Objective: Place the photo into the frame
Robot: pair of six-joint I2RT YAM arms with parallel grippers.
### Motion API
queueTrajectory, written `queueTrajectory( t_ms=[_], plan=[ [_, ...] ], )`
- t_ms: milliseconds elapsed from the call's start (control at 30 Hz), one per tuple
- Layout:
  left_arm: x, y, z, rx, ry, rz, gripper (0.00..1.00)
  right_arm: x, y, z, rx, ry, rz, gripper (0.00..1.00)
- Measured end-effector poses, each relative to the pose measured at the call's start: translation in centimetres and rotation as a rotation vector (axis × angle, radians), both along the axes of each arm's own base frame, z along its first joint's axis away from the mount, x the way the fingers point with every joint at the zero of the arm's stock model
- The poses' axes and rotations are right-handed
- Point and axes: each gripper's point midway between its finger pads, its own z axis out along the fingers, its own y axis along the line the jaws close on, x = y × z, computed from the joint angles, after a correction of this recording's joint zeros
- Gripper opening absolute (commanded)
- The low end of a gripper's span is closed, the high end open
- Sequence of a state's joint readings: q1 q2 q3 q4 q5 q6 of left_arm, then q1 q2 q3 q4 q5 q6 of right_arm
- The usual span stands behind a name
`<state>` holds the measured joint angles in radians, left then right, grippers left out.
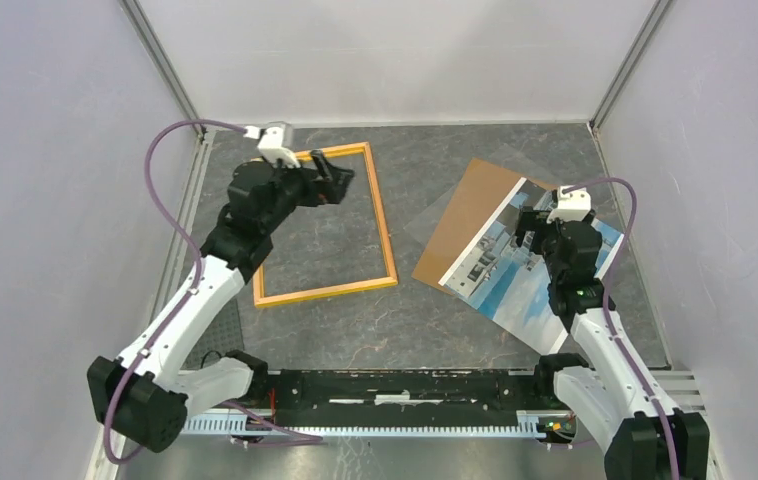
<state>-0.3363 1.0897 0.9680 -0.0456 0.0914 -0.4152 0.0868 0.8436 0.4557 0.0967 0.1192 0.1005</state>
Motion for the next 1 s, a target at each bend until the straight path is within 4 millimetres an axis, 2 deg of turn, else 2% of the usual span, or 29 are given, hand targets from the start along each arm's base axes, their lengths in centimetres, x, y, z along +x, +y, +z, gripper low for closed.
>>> queueTrajectory(
  t_ms=[100,167,267,367,433,567,667,767,900,1000],
  plan=[
    [-1.7,-5.2,1.9,-0.018,-0.032,-0.129,1.00,0.2,-0.6,0.9,0.003,-0.036,-0.039,0.98],
    [-2.1,-7.9,1.3,-0.004,-0.012,-0.176,1.00,0.2,-0.8,0.8,0.013,-0.034,-0.059,0.98],
    [-1.7,-11.7,-1.4,0.047,0.059,-0.219,1.00,0.2,-0.9,-0.2,0.023,0.000,-0.075,0.98],
    [-0.8,-14.8,-5.3,0.119,0.148,-0.235,1.00,0.0,-0.9,-1.8,0.039,0.058,-0.088,0.98],
    [-0.2,-16.2,-7.9,0.162,0.200,-0.239,1.00,-0.2,-0.9,-2.5,0.050,0.087,-0.098,0.98],
    [1.6,-18.7,-11.5,0.212,0.277,-0.255,0.98,-0.4,-0.7,-3.4,0.084,0.120,-0.114,0.98],
    [2.9,-21.3,-13.1,0.206,0.311,-0.308,0.97,-0.4,-0.3,-3.9,0.115,0.136,-0.105,0.98],
    [3.4,-23.3,-14.7,0.189,0.347,-0.365,0.98,-0.6,0.6,-4.8,0.160,0.160,-0.067,0.98],
    [3.8,-24.2,-16.5,0.205,0.390,-0.381,1.00,-1.1,1.1,-6.6,0.224,0.207,-0.030,0.98],
    [4.9,-24.8,-17.0,0.232,0.411,-0.364,1.00,-1.2,1.5,-7.7,0.286,0.234,0.010,0.96]
  ],
)
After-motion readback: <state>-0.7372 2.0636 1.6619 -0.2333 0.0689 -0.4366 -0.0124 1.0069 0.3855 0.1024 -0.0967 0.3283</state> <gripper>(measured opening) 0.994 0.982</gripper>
